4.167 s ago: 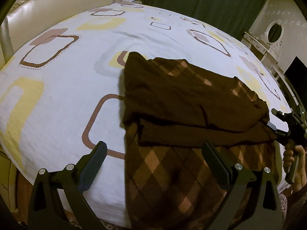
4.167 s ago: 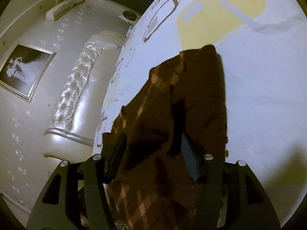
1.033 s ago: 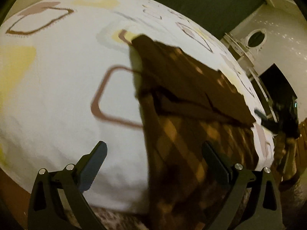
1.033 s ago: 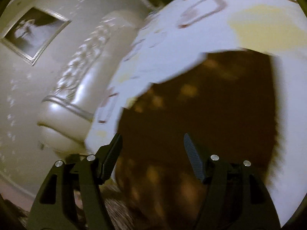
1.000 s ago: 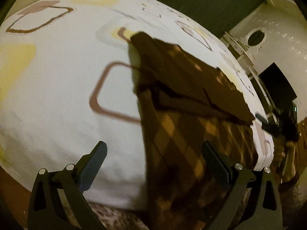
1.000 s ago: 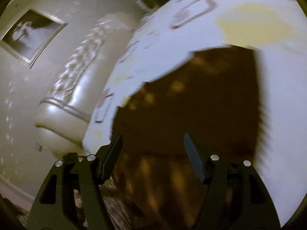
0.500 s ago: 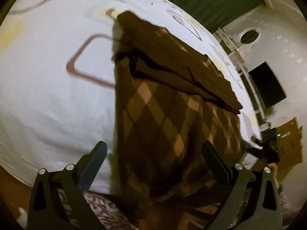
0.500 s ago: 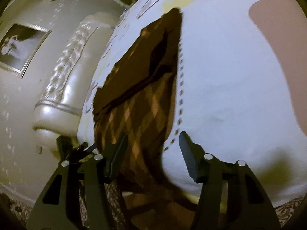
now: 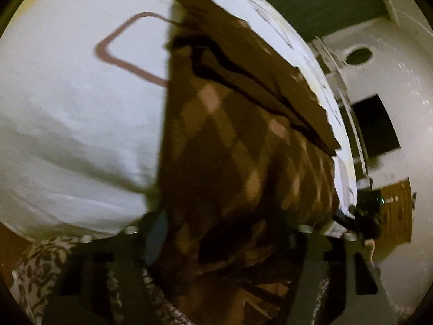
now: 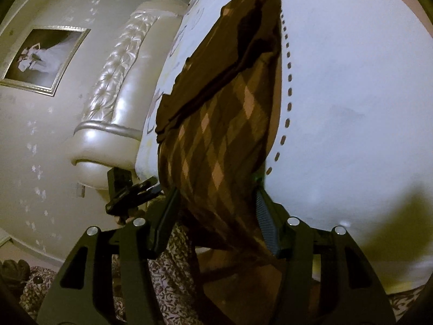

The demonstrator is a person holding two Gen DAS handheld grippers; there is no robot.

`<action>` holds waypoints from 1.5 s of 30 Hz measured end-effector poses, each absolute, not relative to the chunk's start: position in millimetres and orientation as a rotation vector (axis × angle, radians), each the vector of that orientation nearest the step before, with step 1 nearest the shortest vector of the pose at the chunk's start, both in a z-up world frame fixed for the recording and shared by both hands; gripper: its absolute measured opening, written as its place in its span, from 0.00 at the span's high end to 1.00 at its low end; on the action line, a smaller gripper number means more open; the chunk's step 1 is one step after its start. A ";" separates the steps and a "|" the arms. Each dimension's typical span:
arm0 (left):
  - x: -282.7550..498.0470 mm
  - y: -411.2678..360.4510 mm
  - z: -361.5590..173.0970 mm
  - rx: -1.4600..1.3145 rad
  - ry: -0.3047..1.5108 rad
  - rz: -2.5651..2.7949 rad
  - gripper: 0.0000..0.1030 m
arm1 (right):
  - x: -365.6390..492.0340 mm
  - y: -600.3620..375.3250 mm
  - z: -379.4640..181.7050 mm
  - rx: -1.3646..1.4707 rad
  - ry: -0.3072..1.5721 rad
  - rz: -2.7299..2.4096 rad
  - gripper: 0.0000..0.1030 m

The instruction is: Fold small clothes

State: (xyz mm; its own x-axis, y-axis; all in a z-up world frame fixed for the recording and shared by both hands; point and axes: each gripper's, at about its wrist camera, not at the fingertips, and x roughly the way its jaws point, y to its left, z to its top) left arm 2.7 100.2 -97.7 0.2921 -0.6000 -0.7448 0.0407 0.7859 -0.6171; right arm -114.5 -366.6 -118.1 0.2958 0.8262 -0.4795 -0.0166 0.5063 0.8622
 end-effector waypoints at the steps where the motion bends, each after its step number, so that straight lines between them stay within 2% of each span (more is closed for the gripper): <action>1: 3.5 104.0 -99.2 -0.572 1.214 -0.457 0.45 | -113.7 -368.1 -118.5 0.876 1.141 0.671 0.48; 4: 2.1 109.9 -101.6 -0.614 1.209 -0.471 0.46 | -113.4 -372.3 -119.5 0.894 1.148 0.664 0.53; 8: -2.3 100.7 -97.5 -0.530 1.199 -0.460 0.46 | -113.8 -366.4 -122.9 0.903 1.159 0.667 0.54; 9: -3.5 99.6 -96.6 -0.513 1.197 -0.460 0.46 | -113.7 -363.1 -124.9 0.908 1.166 0.671 0.62; 10: -4.1 98.5 -96.0 -0.497 1.197 -0.458 0.46 | -113.1 -360.9 -127.7 0.902 1.181 0.667 0.77; 12: -3.8 99.9 -96.2 -0.488 1.204 -0.439 0.57 | -111.5 -355.8 -133.7 0.875 1.224 0.645 0.96; 14: -2.7 106.1 -98.4 -0.477 1.226 -0.405 0.86 | -112.5 -358.1 -133.8 0.890 1.221 0.641 0.96; 15: -2.3 109.5 -99.8 -0.494 1.234 -0.420 0.95 | -113.3 -360.4 -132.0 0.893 1.213 0.637 0.96; 17: -3.4 119.3 -102.2 -0.571 1.239 -0.462 0.96 | -114.3 -367.9 -123.4 0.906 1.181 0.638 0.97; 26: -3.1 125.9 -68.3 -0.581 1.124 -0.528 0.96 | -117.0 -386.1 -100.3 1.020 1.057 0.691 0.97; 35: 53.3 131.3 -44.5 -0.660 1.057 -0.458 0.96 | -82.2 -406.9 -80.3 1.083 0.922 0.654 0.97; 45: 106.2 117.8 -83.6 -0.628 1.136 -0.383 0.96 | -30.8 -408.5 -140.6 1.127 0.992 0.445 0.97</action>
